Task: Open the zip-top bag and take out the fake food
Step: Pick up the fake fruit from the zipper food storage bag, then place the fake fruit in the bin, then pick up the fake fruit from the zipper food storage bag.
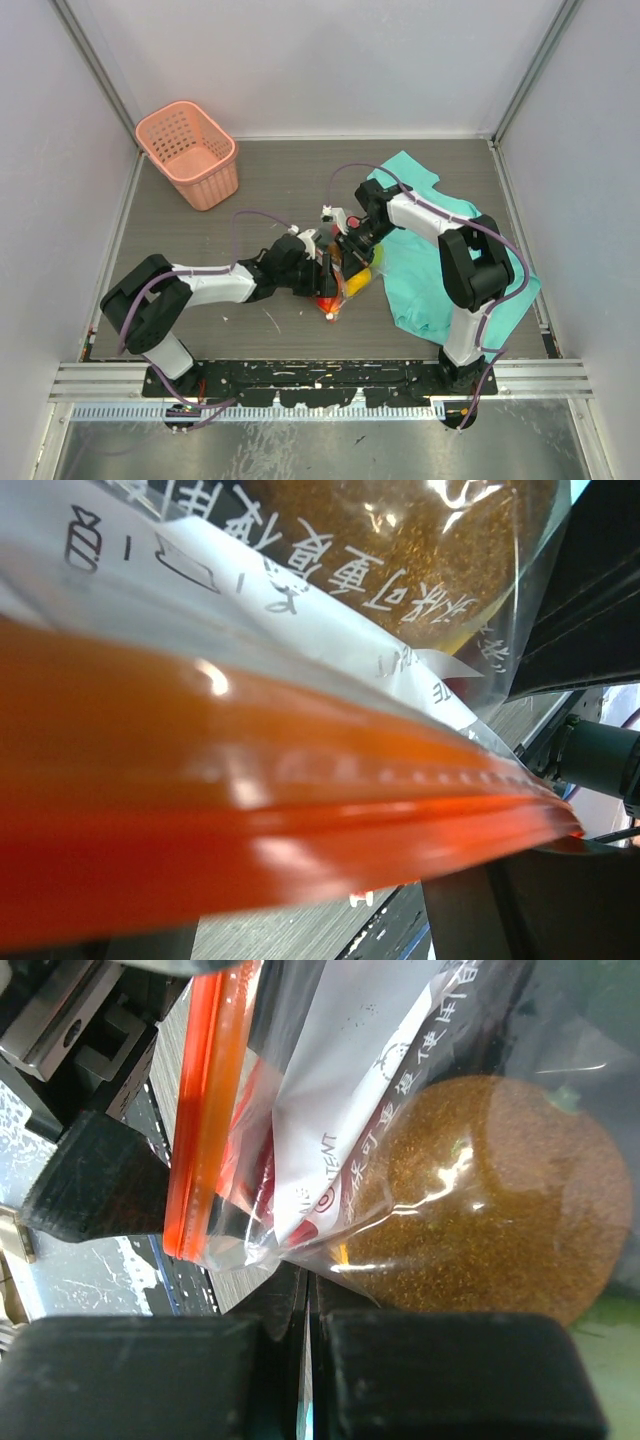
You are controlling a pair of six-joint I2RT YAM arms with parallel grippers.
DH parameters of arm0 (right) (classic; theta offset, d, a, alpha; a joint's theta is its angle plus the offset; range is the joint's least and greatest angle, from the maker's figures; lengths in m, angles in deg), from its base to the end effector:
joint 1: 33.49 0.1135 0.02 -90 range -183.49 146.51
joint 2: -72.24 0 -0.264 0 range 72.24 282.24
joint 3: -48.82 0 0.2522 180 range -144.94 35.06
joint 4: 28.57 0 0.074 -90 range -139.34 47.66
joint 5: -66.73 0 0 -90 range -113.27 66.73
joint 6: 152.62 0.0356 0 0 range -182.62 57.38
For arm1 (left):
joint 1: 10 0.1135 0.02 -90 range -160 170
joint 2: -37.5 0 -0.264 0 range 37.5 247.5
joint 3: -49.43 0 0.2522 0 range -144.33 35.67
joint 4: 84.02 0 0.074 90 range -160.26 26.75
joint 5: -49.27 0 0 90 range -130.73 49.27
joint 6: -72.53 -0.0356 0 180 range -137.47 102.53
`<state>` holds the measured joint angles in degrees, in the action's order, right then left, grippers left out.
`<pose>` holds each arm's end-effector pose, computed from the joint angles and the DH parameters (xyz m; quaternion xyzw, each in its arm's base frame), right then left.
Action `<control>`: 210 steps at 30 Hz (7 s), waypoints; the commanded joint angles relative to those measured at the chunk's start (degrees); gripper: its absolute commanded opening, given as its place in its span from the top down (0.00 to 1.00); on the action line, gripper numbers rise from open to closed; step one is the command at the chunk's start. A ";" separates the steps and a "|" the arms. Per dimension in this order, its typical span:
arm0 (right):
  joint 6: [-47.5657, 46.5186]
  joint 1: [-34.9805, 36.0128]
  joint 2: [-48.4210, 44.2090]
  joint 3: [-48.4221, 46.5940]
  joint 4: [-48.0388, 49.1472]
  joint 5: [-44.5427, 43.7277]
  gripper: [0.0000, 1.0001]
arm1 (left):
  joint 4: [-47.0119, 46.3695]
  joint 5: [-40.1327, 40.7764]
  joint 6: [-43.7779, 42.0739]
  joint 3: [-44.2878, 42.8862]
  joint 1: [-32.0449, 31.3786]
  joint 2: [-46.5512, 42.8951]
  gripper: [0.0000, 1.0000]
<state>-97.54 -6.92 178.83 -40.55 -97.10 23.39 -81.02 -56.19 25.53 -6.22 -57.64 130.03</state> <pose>0.2957 0.1768 0.1937 -0.4817 0.7811 0.3922 0.0628 0.2062 -0.2403 0.1564 0.0933 0.8946 -0.3841 0.2085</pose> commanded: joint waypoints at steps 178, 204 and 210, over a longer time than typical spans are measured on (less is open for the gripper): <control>-8.69 -13.77 -24.29 6.09 7.39 21.60 0.50 | 48.34 29.74 7.27 -71.02 50.72 13.31 0.02; -8.88 -13.82 -24.92 6.18 7.49 21.29 0.50 | 36.38 21.86 6.38 -46.05 41.55 -6.19 0.02; -8.75 -13.82 -25.11 6.41 7.93 20.94 0.50 | 17.45 9.34 2.30 -21.85 40.17 -21.55 0.02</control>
<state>-105.69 -20.50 156.12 -33.71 -90.37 43.93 -47.69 -37.55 31.06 -39.44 -17.42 118.34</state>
